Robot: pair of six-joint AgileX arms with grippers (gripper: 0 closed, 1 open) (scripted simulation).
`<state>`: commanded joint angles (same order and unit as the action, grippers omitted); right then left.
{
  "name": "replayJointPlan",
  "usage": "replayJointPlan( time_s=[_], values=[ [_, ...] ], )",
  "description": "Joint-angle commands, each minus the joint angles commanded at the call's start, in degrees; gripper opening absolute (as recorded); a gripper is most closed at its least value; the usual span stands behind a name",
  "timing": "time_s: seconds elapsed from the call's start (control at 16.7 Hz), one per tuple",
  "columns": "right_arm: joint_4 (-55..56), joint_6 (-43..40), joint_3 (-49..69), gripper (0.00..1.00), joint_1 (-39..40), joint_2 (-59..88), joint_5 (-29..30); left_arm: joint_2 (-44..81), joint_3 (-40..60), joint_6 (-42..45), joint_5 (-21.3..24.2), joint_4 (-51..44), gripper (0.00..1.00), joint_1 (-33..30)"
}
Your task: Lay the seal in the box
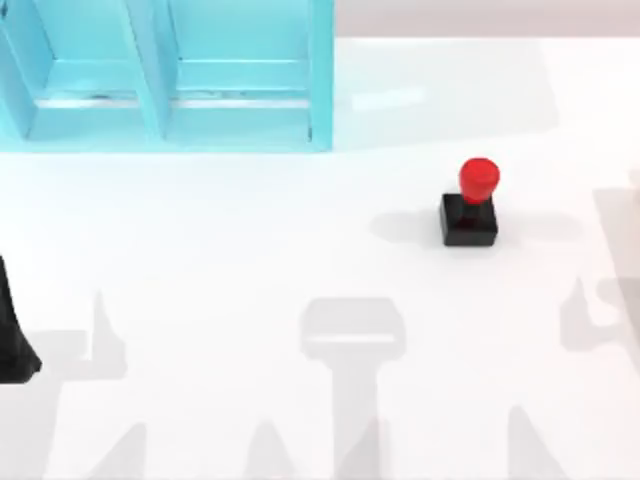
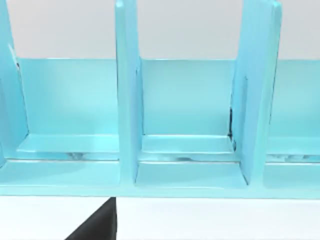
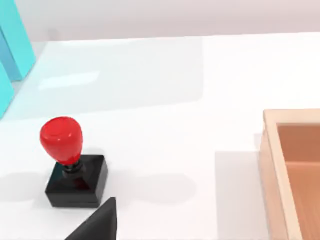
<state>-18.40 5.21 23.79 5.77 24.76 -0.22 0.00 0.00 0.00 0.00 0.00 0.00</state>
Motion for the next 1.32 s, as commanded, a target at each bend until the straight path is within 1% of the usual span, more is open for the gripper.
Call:
replayJointPlan(
  time_s=[0.36,0.84,1.08,1.32],
  values=[
    [-23.46,4.98,27.52,1.0,5.75,32.06,0.94,0.0,0.0,0.0,0.0,0.0,1.0,0.0],
    [-57.3,11.07,71.08,1.0,12.08,79.11,3.04,0.0,0.0,0.0,0.0,0.0,1.0,0.0],
    [-69.94,13.65,94.51,1.0,13.85,98.47,3.16,0.0,0.0,0.0,0.0,0.0,1.0,0.0],
    [-78.3,15.57,116.05,1.0,14.7,112.61,2.45,0.0,0.0,0.0,0.0,0.0,1.0,0.0]
  ],
)
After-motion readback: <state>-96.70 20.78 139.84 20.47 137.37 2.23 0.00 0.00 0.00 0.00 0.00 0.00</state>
